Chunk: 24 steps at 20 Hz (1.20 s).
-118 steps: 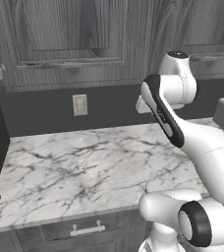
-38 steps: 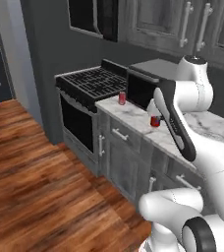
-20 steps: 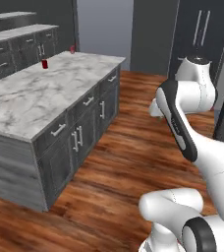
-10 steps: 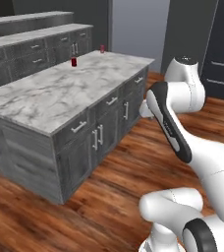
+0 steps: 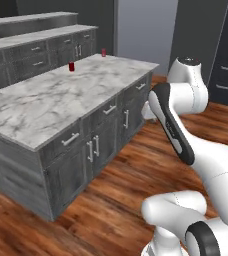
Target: Four empty soda cans are scattered around the kitchen. Gather all the cans and cluster them next to the stove for recycling.
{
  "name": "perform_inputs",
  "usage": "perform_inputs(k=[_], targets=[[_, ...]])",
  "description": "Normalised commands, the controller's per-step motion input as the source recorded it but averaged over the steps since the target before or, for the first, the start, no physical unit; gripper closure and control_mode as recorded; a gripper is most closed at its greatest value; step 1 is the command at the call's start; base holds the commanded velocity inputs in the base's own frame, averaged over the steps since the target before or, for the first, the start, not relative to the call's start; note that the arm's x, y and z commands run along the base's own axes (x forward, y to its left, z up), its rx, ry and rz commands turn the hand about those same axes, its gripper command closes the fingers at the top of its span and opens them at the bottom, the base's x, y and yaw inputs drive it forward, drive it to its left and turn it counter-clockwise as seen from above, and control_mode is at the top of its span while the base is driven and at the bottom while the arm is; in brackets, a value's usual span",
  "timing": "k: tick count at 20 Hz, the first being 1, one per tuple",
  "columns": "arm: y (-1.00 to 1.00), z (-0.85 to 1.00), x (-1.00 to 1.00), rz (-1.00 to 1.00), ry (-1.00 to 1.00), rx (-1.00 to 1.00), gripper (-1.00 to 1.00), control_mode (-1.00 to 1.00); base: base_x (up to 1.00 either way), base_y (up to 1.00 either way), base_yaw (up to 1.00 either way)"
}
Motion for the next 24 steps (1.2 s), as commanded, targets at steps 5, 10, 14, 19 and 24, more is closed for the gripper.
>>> perform_inputs(k=[5,10,14,19,24], targets=[[0.00,0.00,0.00,0.00,0.00,0.00,-1.00,1.00,0.65,-0.24,0.12],[0.00,0.00,0.00,0.00,0.00,0.00,-1.00,1.00,0.66,-0.24,0.11],[0.00,0.00,0.00,0.00,0.00,0.00,-1.00,1.00,0.65,-0.25,0.10],[0.00,0.00,0.00,0.00,0.00,0.00,-1.00,1.00,0.65,-0.25,0.10],[0.00,0.00,0.00,0.00,0.00,0.00,-1.00,1.00,0.65,-0.24,0.10]])
